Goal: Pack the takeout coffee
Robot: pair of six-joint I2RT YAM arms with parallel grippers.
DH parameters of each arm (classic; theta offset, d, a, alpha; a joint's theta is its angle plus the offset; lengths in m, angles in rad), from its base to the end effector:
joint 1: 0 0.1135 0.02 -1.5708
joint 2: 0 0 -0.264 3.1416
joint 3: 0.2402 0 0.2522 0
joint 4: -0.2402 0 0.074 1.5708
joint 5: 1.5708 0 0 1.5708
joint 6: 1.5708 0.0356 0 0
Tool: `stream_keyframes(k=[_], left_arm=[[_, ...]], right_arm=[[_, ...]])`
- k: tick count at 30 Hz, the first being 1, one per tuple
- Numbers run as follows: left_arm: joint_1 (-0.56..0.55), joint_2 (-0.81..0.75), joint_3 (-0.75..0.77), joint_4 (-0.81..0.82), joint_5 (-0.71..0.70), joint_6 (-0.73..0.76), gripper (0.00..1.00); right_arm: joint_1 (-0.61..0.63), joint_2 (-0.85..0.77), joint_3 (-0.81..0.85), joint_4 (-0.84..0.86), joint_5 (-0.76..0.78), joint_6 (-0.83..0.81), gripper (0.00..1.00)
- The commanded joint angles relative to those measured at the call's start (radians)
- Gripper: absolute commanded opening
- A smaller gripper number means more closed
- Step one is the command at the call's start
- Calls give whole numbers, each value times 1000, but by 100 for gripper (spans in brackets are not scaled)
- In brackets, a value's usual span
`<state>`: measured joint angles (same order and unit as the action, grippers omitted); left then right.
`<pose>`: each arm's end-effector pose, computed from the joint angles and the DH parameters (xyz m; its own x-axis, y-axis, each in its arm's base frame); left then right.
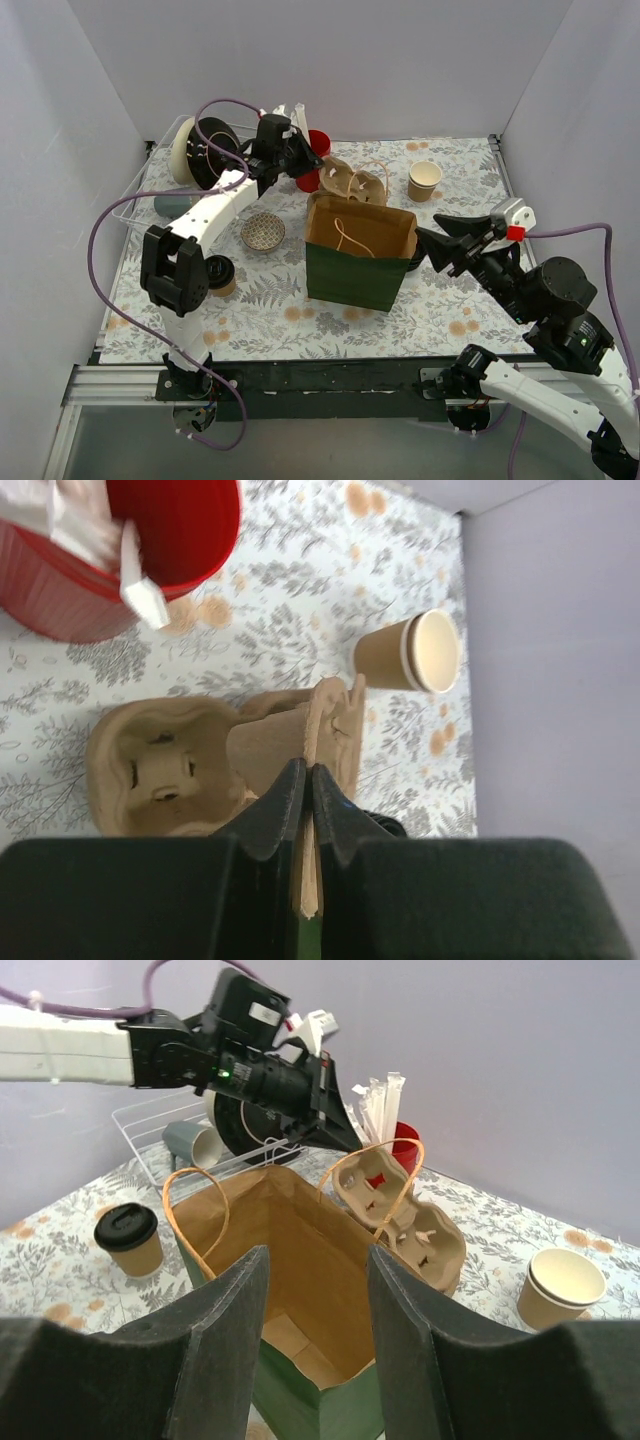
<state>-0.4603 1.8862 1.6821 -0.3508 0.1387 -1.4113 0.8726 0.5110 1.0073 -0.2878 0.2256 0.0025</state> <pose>0.3981 -0.2029 0.3160 -0.6133 -0.7873 -0.0631 -0.3794 0.3637 -0.8507 0.0594 0.0584 0.4345 0.1315 0.1606 -0.9782 -0.6062 0.7938 0.0488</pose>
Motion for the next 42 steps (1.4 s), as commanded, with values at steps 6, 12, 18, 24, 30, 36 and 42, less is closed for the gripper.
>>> stream_keyframes(k=[6, 12, 18, 24, 30, 36, 42], left_arm=[[-3, -173, -27, 161, -59, -46, 0], [-3, -187, -45, 219, -71, -29, 0], [-3, -231, -113, 346, -74, -22, 0], [-3, -300, -186, 530, -120, 26, 0], [-3, -348, -206, 591, -91, 89, 0], [-5, -432, -280, 641, -57, 107, 0], [-5, -509, -326, 642, -27, 110, 0]], right_arm=[[5, -2, 42, 64, 181, 106, 51], [3, 30, 59, 85, 233, 111, 51], [5, 164, 128, 133, 336, 112, 51], [3, 357, 252, 225, 477, 97, 58], [0, 565, 434, 250, 448, 76, 70], [-102, 757, 695, 69, 255, 171, 81], [-176, 902, 902, -107, 54, 197, 83]])
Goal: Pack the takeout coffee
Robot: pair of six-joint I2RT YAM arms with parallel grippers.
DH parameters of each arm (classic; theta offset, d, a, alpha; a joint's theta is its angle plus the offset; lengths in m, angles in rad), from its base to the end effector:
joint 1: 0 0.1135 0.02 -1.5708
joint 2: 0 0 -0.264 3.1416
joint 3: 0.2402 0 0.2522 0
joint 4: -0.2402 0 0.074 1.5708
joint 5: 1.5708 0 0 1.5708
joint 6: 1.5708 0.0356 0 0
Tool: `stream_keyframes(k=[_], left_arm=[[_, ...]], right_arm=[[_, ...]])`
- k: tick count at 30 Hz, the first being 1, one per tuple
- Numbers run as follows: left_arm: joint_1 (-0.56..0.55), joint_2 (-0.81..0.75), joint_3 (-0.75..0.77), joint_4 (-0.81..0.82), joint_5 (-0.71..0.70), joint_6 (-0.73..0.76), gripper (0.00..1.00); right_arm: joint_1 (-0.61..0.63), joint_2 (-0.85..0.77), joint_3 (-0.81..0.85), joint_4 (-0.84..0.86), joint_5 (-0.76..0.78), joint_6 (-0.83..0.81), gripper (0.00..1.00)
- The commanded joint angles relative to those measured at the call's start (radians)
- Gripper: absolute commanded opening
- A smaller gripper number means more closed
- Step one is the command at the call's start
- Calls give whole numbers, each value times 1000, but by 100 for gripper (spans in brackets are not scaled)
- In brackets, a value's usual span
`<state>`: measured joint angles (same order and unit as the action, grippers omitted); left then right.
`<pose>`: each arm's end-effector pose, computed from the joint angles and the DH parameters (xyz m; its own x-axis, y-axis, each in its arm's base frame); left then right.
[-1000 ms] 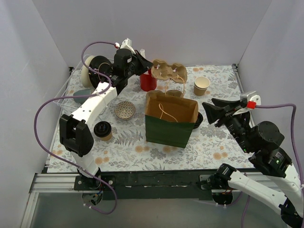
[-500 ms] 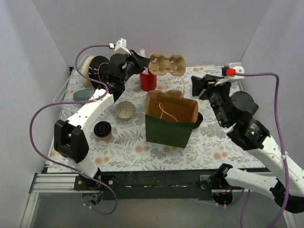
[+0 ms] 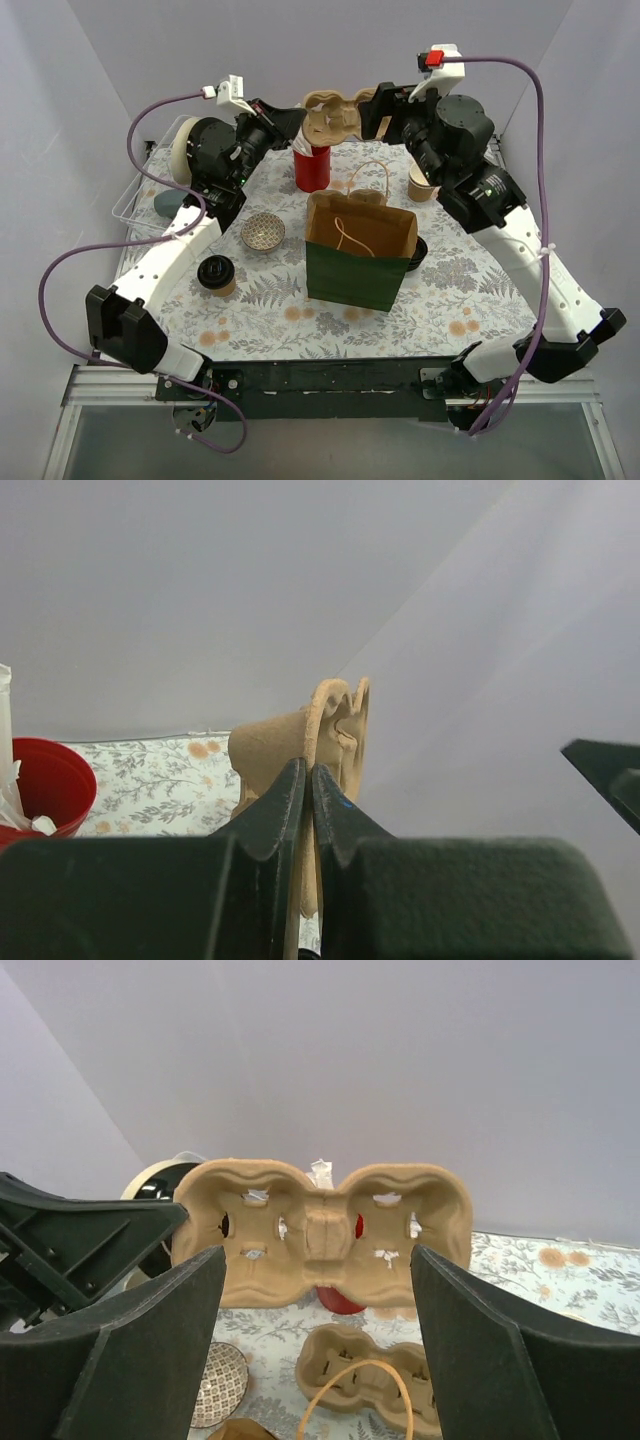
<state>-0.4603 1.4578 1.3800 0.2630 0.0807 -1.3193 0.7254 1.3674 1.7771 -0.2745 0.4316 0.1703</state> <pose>0.3094 -0.1566 0.4368 -0.4565 -0.8512 -0.2590 0.2876 0.1342 -0.9483 0.2140 0.1699 0.5390 0.0498 0.2499 -0.9670 -0.3053 0.9257 0.2235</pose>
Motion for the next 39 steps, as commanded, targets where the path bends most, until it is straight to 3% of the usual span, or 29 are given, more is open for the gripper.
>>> stream_keyframes(k=[1, 11, 34, 39], left_arm=[[-5, -88, -29, 28, 33, 5, 0], [-5, -131, -70, 61, 88, -69, 0], [-5, -175, -140, 130, 134, -109, 0], [-5, -174, -144, 130, 143, -116, 0]], right_arm=[[-34, 61, 151, -135, -163, 28, 83], [-47, 119, 113, -140, -171, 98, 79], [-47, 165, 62, -81, -168, 75, 75], [-47, 156, 38, -48, -163, 66, 69]])
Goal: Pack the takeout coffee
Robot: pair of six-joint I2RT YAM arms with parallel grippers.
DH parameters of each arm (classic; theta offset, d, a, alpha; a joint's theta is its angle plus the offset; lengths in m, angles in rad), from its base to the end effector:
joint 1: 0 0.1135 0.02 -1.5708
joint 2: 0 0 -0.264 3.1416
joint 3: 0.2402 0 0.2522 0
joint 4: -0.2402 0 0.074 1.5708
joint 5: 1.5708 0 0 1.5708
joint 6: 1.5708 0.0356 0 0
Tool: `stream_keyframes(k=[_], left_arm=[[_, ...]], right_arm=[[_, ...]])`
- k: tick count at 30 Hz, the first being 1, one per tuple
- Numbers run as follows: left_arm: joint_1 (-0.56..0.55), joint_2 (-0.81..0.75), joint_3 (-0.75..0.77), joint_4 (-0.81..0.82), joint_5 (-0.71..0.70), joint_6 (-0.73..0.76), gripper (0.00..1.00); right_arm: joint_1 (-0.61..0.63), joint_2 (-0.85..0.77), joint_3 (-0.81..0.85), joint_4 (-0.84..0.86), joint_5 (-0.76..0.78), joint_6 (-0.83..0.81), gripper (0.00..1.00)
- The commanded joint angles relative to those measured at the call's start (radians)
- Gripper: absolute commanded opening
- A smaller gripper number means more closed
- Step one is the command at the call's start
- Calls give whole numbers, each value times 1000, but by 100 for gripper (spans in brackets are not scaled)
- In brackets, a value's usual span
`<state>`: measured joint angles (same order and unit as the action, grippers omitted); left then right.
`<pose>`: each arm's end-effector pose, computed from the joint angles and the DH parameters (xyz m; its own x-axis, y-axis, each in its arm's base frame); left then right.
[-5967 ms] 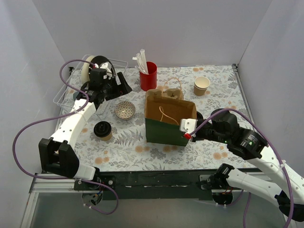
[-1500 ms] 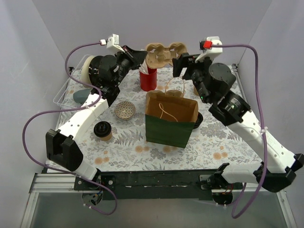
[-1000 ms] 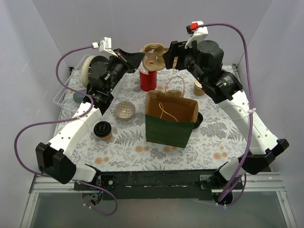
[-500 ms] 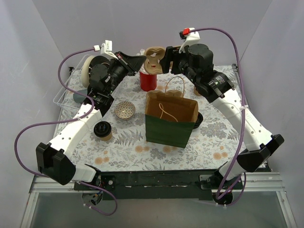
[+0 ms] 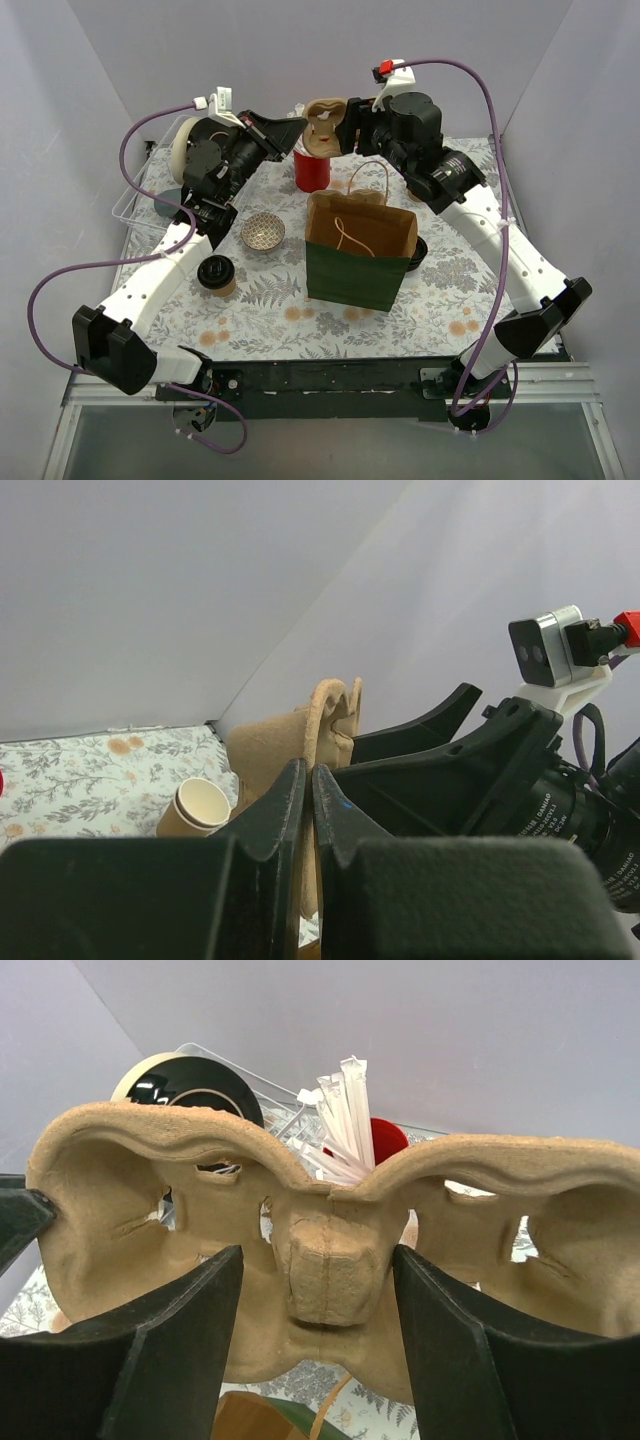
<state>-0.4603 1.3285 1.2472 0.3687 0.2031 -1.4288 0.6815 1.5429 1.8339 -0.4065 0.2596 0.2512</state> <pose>0.2746 -0.1442 0.4406 -0.5663 -0.8014 -0.1923 0.3375 -0.0126 -0.9412 0.2681 0.2057 0.4927 -0.1888 0.1562 -0.9695 -0.3757 0.9007 0.2183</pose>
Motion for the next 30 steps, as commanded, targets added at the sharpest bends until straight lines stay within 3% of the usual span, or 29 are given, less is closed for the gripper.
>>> stream_keyframes(k=[1, 5, 13, 17, 19, 21, 24, 30], left_arm=[[-5, -48, -17, 27, 22, -7, 0], [-5, -57, -28, 30, 21, -7, 0], [-5, -68, -28, 10, 24, 2, 0], [-5, -77, -29, -13, 19, 4, 18], [-5, -87, -31, -22, 19, 5, 35], [-5, -100, -25, -43, 10, 7, 59], [-5, -140, 4, -157, -39, 25, 64], [-5, -221, 64, -569, -131, 102, 70]], right_arm=[[-3, -20, -22, 89, 7, -16, 66], [-3, -17, -22, 84, 9, -21, 61], [-3, -63, -97, 156, 26, -38, 41], [-3, -113, -168, 247, 12, -61, 29], [-3, -141, -200, 294, 9, -72, 25], [-3, -164, -212, 314, 9, -84, 24], [-3, -187, -211, 319, -5, -102, 23], [-3, -269, -176, 178, -80, -101, 23]])
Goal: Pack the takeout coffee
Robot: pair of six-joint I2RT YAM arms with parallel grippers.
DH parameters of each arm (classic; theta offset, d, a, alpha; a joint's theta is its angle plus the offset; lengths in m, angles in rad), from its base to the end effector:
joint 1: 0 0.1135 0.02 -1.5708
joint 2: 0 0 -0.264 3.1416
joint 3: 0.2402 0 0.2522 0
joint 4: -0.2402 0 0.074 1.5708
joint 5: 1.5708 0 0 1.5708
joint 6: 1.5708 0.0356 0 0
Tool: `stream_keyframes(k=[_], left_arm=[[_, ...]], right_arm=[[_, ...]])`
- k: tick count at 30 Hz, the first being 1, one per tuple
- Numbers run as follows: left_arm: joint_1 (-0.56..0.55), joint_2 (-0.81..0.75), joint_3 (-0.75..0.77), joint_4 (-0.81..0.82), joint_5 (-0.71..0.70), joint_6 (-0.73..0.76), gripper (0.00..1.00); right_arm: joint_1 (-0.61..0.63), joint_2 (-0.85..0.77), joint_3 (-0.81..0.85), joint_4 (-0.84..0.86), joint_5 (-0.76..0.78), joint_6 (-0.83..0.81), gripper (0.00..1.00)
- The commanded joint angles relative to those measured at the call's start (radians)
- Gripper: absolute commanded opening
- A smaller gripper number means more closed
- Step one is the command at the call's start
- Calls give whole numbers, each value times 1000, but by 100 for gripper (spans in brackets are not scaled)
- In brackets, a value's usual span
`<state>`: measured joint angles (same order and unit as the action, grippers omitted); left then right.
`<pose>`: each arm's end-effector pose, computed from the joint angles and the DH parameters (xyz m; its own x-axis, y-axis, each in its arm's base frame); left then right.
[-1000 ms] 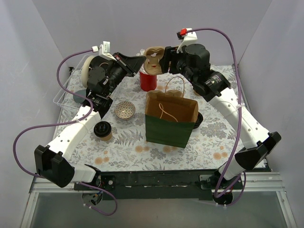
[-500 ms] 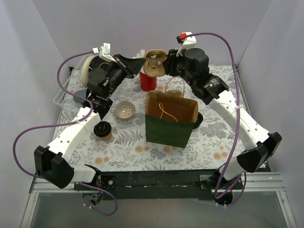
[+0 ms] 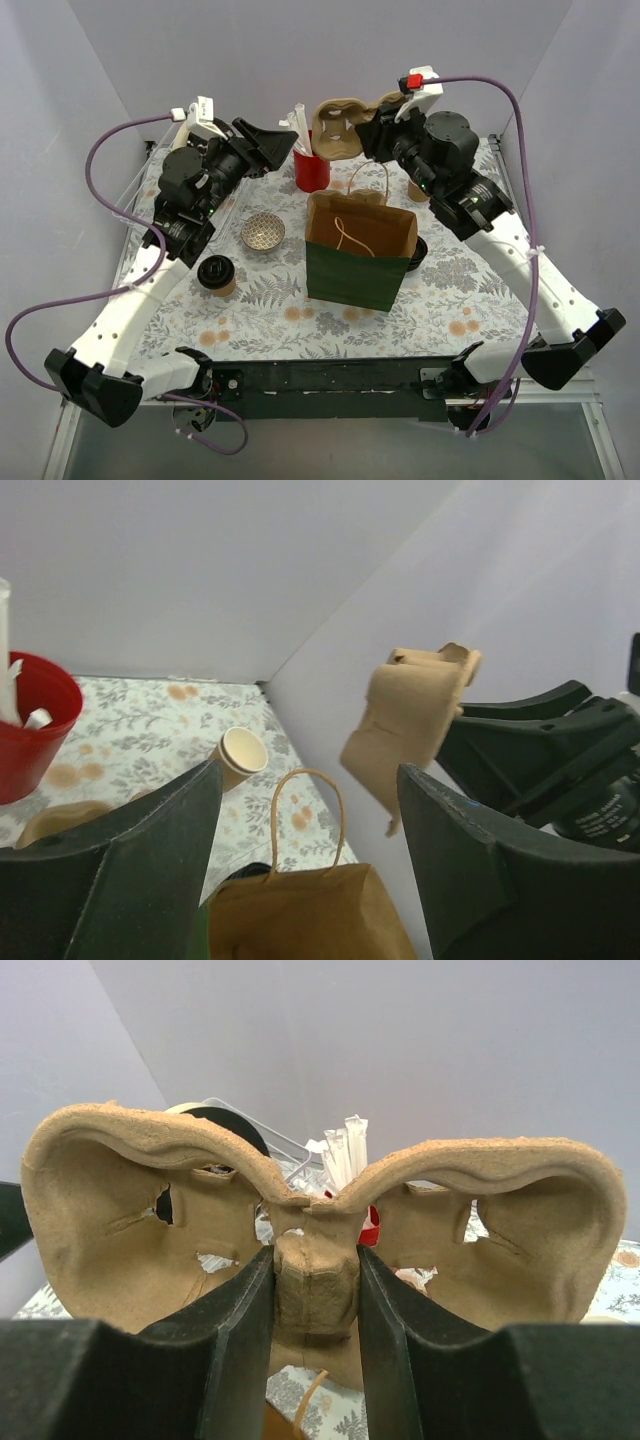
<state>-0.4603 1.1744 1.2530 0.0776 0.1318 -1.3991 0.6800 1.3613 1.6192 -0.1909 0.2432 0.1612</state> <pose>0.2358 -0.1221 0.4531 -0.5247 -0.8301 -0.1889 0.2324 0.0738 -0.9698 0.2347 0.1788 0.4995 -0.0166 0.1869 -0.9822 -0.4263 0.8873 0.1761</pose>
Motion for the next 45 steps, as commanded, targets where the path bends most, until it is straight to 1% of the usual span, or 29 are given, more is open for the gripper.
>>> stream_keyframes(k=[1, 2, 4, 5, 7, 9, 12, 14, 17, 22, 23, 24, 28, 31, 32, 35, 38, 39, 42, 45], left_arm=[[-5, -73, 54, -344, -29, 86, 70], [-5, -76, 56, -378, -8, 100, 70], [-5, -65, 63, -471, 29, 118, 70], [-5, -43, 65, -496, 92, 127, 70], [-5, -12, 77, -568, 136, 143, 70], [-5, 36, 79, -599, 202, 155, 68], [-6, 96, 91, -662, 230, 201, 66], [-8, 106, 97, -699, 245, 230, 66], [-11, 100, 79, -670, 310, 229, 67], [-11, 145, 117, -697, 337, 239, 67], [-11, 166, 128, -710, 342, 244, 67], [-14, 178, 140, -726, 336, 253, 66], [-15, 206, 178, -803, 319, 253, 63], [-24, 217, 230, -799, 299, 229, 58], [-28, 223, 261, -793, 283, 224, 53], [-35, 258, 313, -792, 262, 180, 51], [-47, 258, 295, -733, 304, 169, 49], [-52, 260, 277, -736, 314, 175, 45], [-57, 277, 258, -798, 345, 247, 44], [-60, 266, 261, -864, 329, 282, 45]], right_arm=[[-2, -106, 31, -57, -80, 3, 23], [-2, -128, 6, -89, -114, 14, 23], [-2, -203, -31, -113, -134, 26, 23], [-2, -229, -50, -123, -149, 37, 23], [-3, -313, -114, -143, -150, 43, 23], [-2, -399, -186, -145, -151, 55, 23], [-2, -462, -226, -166, -151, 63, 23], [-2, -472, -240, -191, -175, 69, 22], [-2, -469, -245, -206, -215, 80, 22], [-3, -465, -239, -176, -237, 96, 22], [-2, -465, -243, -161, -290, 93, 22], [-2, -464, -242, -156, -297, 90, 22], [-2, -441, -200, -168, -329, 121, 21], [-2, -449, -182, -153, -369, 162, 21], [-2, -455, -173, -150, -381, 173, 21], [-2, -449, -102, -192, -372, 182, 18], [-2, -453, -62, -237, -381, 228, 19], [-2, -453, -55, -246, -380, 239, 18], [-2, -473, -54, -256, -372, 270, 15], [-2, -488, -62, -268, -334, 290, 14]])
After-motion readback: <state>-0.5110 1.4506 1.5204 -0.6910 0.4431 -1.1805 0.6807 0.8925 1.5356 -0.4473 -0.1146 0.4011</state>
